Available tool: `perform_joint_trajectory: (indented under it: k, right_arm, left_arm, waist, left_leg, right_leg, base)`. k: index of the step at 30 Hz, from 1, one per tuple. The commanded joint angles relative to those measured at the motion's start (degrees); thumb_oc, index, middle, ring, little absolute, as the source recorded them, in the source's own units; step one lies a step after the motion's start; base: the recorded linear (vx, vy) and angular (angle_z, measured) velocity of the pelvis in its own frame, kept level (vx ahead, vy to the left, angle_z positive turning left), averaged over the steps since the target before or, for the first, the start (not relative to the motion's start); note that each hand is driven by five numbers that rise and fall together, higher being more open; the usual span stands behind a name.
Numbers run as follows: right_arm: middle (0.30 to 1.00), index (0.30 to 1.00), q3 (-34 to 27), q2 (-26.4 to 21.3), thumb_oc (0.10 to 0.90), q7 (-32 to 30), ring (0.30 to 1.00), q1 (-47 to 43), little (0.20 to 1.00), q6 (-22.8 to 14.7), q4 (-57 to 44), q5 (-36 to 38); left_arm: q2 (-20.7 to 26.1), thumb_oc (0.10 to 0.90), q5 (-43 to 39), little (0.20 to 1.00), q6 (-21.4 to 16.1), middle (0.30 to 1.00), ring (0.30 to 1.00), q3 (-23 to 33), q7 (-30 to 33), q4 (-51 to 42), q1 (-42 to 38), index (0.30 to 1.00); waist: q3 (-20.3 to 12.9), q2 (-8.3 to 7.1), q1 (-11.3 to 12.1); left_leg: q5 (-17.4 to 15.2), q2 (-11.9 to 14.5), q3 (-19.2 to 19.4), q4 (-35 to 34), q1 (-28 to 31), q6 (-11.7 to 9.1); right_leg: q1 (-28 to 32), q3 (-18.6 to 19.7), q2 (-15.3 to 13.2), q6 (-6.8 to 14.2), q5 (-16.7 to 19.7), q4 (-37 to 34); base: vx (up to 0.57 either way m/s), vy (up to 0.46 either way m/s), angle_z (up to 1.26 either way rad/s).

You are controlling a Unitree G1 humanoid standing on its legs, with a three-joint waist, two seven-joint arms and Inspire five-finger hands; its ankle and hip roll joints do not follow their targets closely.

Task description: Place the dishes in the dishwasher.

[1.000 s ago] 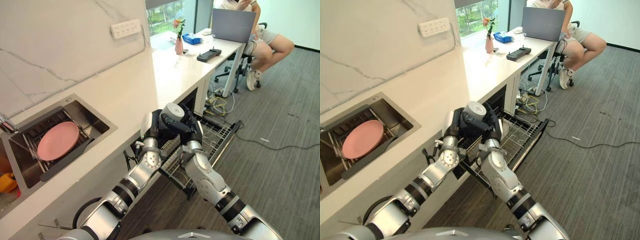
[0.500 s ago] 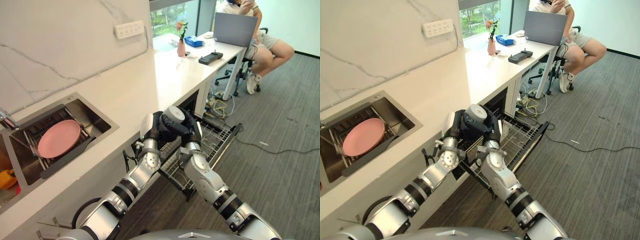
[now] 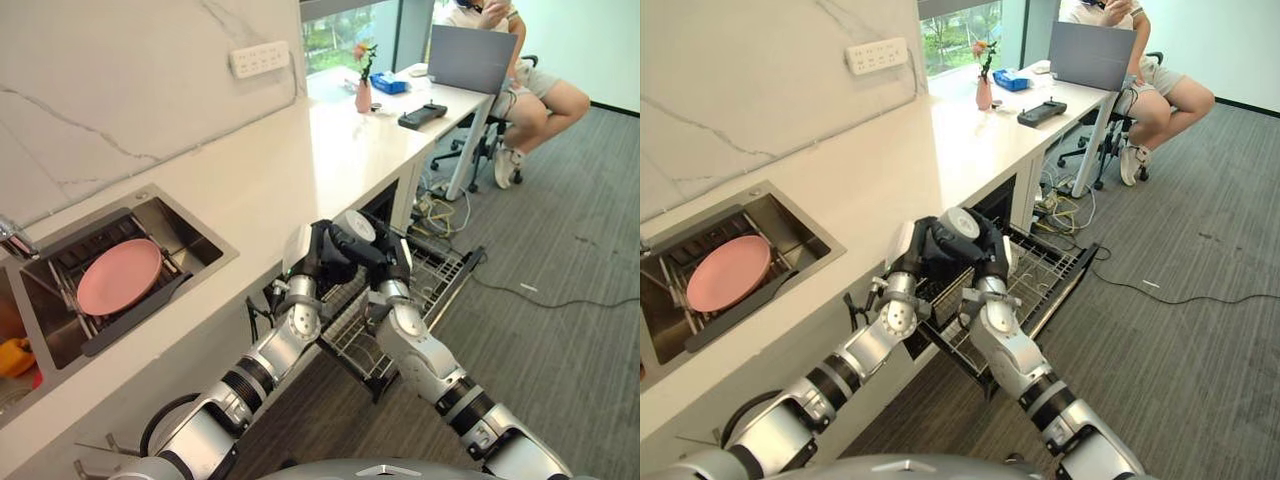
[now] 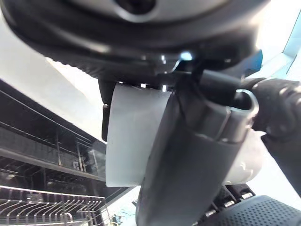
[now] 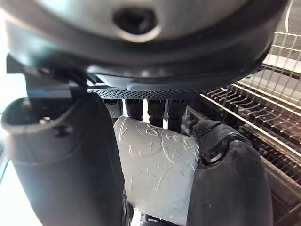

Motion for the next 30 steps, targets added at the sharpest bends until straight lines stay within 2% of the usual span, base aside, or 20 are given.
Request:
perform_joint_trajectory:
  k: [1,3,4,6,7,9,19,21,23,24,25,26,27,28,29,30]
  right_arm:
    - [0.3,0.3,-6.44,5.49,0.4,0.83,0.3,-12.32,0.3,-8.47,-9.38,-7.81]
    - [0.3,0.3,-10.2,4.02,0.4,-0.86,0.3,-12.63,0.3,-9.67,-15.57,-12.52]
    - [0.3,0.3,-12.34,2.01,0.4,-1.87,0.3,-13.6,0.3,-9.81,-20.4,-18.98]
    - [0.3,0.3,-12.32,2.03,0.4,-2.01,0.3,-13.49,0.3,-9.63,-20.65,-19.18]
    - [0.3,0.3,-14.65,0.34,0.4,-3.77,0.3,-14.08,0.3,-9.87,-25.08,-25.55]
    - [0.3,0.3,-16.54,-0.61,0.4,-5.33,0.3,-14.14,0.3,-9.88,-29.03,-29.75]
    - [0.3,0.3,-23.32,-3.45,0.4,-9.82,0.3,-12.83,0.3,-8.8,-37.85,-39.69]
    - [0.3,0.3,-26.36,-6.36,0.4,-10.39,0.3,-11.37,0.3,-7.97,-38.86,-45.11]
    - [0.3,0.3,-27.22,-7.6,0.4,-10.05,0.3,-9.95,0.3,-7.53,-38.61,-45.94]
    - [0.3,0.3,-27.92,-8.73,0.4,-8.93,0.3,-8.17,0.3,-7.58,-38.2,-45.81]
    - [0.3,0.3,-29.38,-10.93,0.4,-5.92,0.3,-3.89,0.3,-7.68,-36.51,-42.93]
    - [0.3,0.3,-29.4,-10.99,0.4,-5.7,0.3,-3.62,0.3,-7.76,-36.53,-42.65]
    - [0.3,0.3,-30.21,-11.4,0.4,-0.83,0.3,0.99,0.3,-7.58,-33.12,-35.11]
    - [0.3,0.3,-30.24,-11.46,0.4,1.39,0.3,2.78,0.3,-6.98,-31.27,-32.58]
    - [0.3,0.3,-28.91,-10.47,0.4,5.53,0.3,5.9,0.3,-5.66,-26.78,-27.26]
    - [0.3,0.3,-28.85,-10.46,0.4,5.6,0.3,5.92,0.3,-5.7,-26.74,-27.19]
  left_arm:
    - [-1.81,0.8,4.99,0.9,-7.1,0.9,0.9,-4.21,-0.15,0.01,-14.34,0.9]
    - [-0.66,0.8,7.36,0.9,-7.11,0.9,0.9,-3.71,-0.48,-0.78,-14.87,0.9]
    - [0.44,0.8,9.14,0.9,-7.44,0.9,0.9,-3.01,-0.8,-2.19,-14.92,0.9]
    - [0.45,0.8,9.16,0.9,-7.39,0.9,0.9,-3.0,-0.84,-2.27,-14.91,0.9]
    - [1.81,0.8,11.04,0.9,-7.95,0.9,0.9,-2.36,-0.96,-4.27,-14.64,0.9]
    - [2.8,0.8,12.58,0.9,-8.36,0.9,0.9,-1.87,-0.92,-6.02,-13.93,0.9]
    - [5.33,0.8,14.25,0.9,-9.83,0.9,0.9,0.97,-1.2,-11.94,-11.56,0.9]
    - [6.72,0.8,13.8,0.9,-11.12,0.9,0.9,2.49,-1.79,-14.09,-9.47,0.9]
    - [7.81,0.8,12.84,0.9,-11.98,0.9,0.9,3.57,-2.61,-16.13,-7.24,0.9]
    - [8.73,0.8,11.41,0.9,-12.7,0.9,0.9,4.61,-3.63,-17.64,-5.14,0.9]
    - [9.86,0.8,3.98,0.9,-14.96,0.9,0.9,6.86,-7.54,-20.45,0.15,0.9]
    - [10.06,0.8,3.57,0.9,-14.88,0.9,0.9,7.03,-7.96,-20.91,0.58,0.9]
    - [11.59,0.8,-9.71,0.9,-15.87,0.9,0.9,8.88,-16.18,-24.21,9.17,0.9]
    - [12.54,0.8,-14.8,0.9,-15.46,0.9,0.9,10.28,-19.49,-25.56,13.73,0.9]
    - [12.38,0.8,-23.66,0.9,-13.33,0.9,0.9,11.74,-24.73,-23.81,21.5,0.9]
    - [12.45,0.8,-23.73,0.9,-13.29,0.9,0.9,11.84,-24.81,-23.92,21.64,0.9]
  waist:
    - [-2.04,-0.58,0.61]
    - [-2.15,-0.37,0.42]
    - [-2.24,-0.29,0.35]
    - [-2.2,-0.27,0.34]
    - [-2.3,-0.16,0.32]
    - [-2.42,-0.1,0.29]
    - [-2.45,0.11,0.12]
    - [-2.38,0.1,0.17]
    - [-2.34,0.09,0.33]
    - [-2.2,0.08,0.42]
    - [-1.55,-0.1,0.56]
    - [-1.79,-0.07,0.54]
    - [-1.38,-0.19,0.75]
    - [-1.3,-0.32,0.97]
    - [-0.79,-0.38,1.56]
    - [-0.98,-0.44,1.46]
  left_leg:
    - [-6.54,0.35,-0.72,0.6,4.99,-1.4]
    - [-6.47,0.5,-0.84,0.6,5.21,-1.51]
    - [-6.41,0.7,-0.88,0.6,5.24,-1.56]
    - [-6.42,0.72,-0.91,0.6,5.27,-1.57]
    - [-6.38,0.87,-1.01,0.6,5.44,-1.65]
    - [-6.45,0.92,-1.14,0.6,5.51,-1.6]
    - [-6.59,0.97,-1.65,0.6,5.4,-1.45]
    - [-6.68,0.88,-1.84,0.6,5.32,-1.37]
    - [-6.68,0.82,-1.91,0.6,5.24,-1.33]
    - [-6.65,0.73,-1.94,0.6,5.15,-1.29]
    - [-6.43,0.56,-2.02,0.6,4.79,-1.22]
    - [-6.44,0.56,-2.02,0.6,4.79,-1.22]
    - [-6.32,0.45,-1.89,0.6,4.65,-1.16]
    - [-6.3,0.41,-1.79,0.6,4.57,-1.15]
    - [-6.45,0.44,-1.69,0.6,4.66,-1.21]
    - [-6.23,0.39,-1.72,0.6,4.4,-1.17]
  right_leg:
    - [2.43,3.05,-2.83,4.23,-4.22,1.06]
    - [2.56,2.92,-2.67,4.24,-4.63,1.08]
    - [2.58,2.66,-2.6,4.24,-4.97,1.03]
    - [2.62,2.63,-2.58,4.23,-4.99,1.05]
    - [2.83,2.45,-2.42,4.26,-5.42,0.93]
    - [2.86,2.48,-2.38,4.26,-5.52,0.87]
    - [2.87,2.45,-2.17,4.23,-5.77,0.82]
    - [2.87,2.36,-2.18,4.28,-5.81,0.77]
    - [2.79,2.34,-2.22,4.35,-5.75,0.78]
    - [2.72,2.35,-2.23,4.37,-5.69,0.79]
    - [2.38,2.39,-2.25,4.42,-5.45,0.88]
    - [2.39,2.4,-2.26,4.43,-5.44,0.86]
    - [2.32,2.48,-2.29,4.42,-5.22,0.89]
    - [2.26,2.55,-2.3,4.38,-5.17,0.89]
    - [2.5,2.33,-2.26,4.21,-5.38,0.98]
    - [2.29,2.29,-2.3,4.17,-5.17,0.89]
  base:
    - [0.0,0.0,0.0]
    - [0.01,-0.015,0.1]
    - [0.01,-0.021,0.2]
    - [0.01,-0.016,0.14]
    - [0.02,-0.021,0.04]
    - [0.02,-0.024,0.04]
    - [0.0,0.0,0.0]
    - [0.0,0.0,0.0]
    - [0.0,0.0,0.0]
    - [0.0,0.0,0.0]
    - [0.0,0.0,0.0]
    - [0.0,0.0,0.0]
    - [0.0,0.0,0.0]
    - [0.0,0.0,0.0]
    - [-0.01,-0.008,-0.04]
    - [-0.02,-0.003,-0.04]
